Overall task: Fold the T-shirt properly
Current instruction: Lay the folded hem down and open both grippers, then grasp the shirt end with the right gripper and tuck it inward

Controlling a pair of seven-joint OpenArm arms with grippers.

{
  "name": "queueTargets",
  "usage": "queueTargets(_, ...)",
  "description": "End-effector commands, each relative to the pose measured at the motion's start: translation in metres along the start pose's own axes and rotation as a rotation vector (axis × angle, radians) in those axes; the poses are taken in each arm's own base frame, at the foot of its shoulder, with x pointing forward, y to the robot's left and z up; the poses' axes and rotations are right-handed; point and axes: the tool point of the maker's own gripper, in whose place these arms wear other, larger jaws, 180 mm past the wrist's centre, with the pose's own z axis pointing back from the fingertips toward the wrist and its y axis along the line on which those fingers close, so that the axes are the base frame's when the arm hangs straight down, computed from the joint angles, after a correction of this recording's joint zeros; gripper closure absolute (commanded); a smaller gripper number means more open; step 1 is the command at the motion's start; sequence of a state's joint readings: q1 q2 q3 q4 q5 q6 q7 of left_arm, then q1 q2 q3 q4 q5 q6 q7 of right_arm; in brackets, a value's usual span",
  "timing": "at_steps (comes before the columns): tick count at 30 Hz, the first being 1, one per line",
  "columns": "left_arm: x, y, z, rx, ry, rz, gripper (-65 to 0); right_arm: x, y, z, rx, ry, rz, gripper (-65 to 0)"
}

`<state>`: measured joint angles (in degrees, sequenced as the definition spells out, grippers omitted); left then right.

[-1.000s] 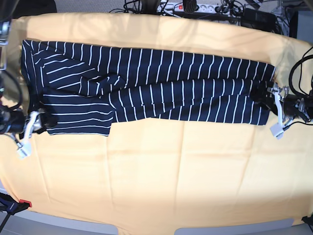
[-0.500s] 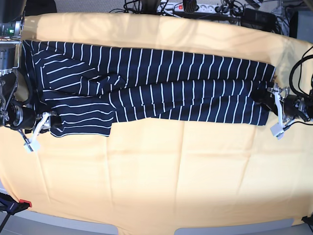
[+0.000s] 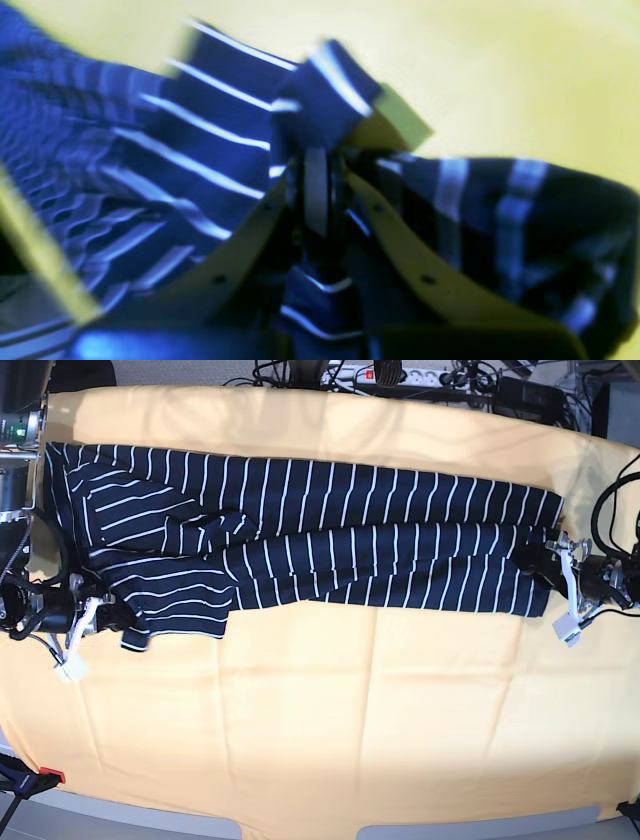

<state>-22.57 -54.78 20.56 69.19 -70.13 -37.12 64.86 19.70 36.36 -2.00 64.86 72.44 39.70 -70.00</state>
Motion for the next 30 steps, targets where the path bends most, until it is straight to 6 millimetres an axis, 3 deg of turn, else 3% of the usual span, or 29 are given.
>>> queueTargets(1, 0.015, 0.008, 0.017, 0.033, -0.048, -0.017, -38.4, 0.022, 0.003, 0.017, 0.022, -0.056, 0.021, 0.0)
queueTargets(3, 0.018, 0.009, 0.019, 0.038, -0.059, -0.017, -38.4, 0.024, 0.022, 0.023, 0.114, -0.056, 0.015, 0.0)
queueTargets(8, 0.042, 0.019, 0.043, 0.080, -0.170, -0.011, -38.4, 0.007, 0.033, 0.028, 0.103, 0.030, 0.091, 0.0)
queueTargets(15, 0.086, 0.038, 0.113, 0.164, -0.436, 0.013, -38.4, -0.032, 0.075, 0.031, 0.128, 0.129, 0.249, 0.0)
queueTargets(19, 0.097, 0.046, 0.146, 0.211, -0.534, 0.020, -38.4, -0.054, 0.096, 0.041, 0.132, 0.201, 0.349, 0.0)
queueTargets(24, 0.099, 0.049, 0.162, 0.228, -0.573, 0.040, -38.4, -0.078, 0.100, 0.055, 0.121, 0.290, 0.382, 0.0)
queueTargets(30, 0.099, 0.050, 0.164, 0.233, -0.577, 0.048, -38.4, -0.106, 0.091, 0.068, 0.105, 0.386, 0.349, 0.0)
